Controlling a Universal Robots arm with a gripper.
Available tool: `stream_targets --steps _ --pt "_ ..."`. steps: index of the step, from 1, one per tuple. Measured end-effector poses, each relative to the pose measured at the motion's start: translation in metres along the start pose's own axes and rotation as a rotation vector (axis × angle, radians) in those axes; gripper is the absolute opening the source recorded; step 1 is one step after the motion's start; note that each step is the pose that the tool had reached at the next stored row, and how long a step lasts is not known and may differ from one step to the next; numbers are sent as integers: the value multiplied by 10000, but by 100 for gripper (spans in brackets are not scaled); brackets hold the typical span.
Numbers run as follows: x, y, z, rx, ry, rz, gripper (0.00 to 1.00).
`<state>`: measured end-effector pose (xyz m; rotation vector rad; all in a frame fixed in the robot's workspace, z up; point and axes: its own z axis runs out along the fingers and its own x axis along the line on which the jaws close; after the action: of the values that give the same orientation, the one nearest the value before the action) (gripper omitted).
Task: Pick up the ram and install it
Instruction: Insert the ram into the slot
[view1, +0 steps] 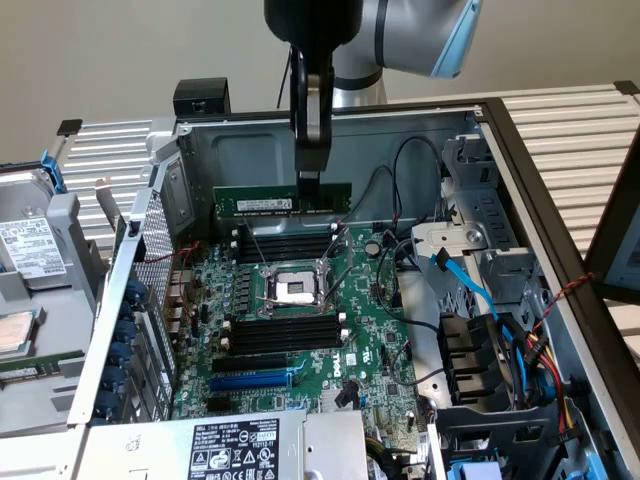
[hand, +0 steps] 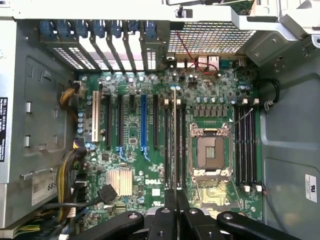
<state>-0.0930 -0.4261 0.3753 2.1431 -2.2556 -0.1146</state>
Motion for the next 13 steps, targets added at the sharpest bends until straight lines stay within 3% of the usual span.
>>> stream_targets --steps 4,13 --pt "-64 4 75 0 -1 18 13" --pt "-84 27 237 29 -10 127 13"
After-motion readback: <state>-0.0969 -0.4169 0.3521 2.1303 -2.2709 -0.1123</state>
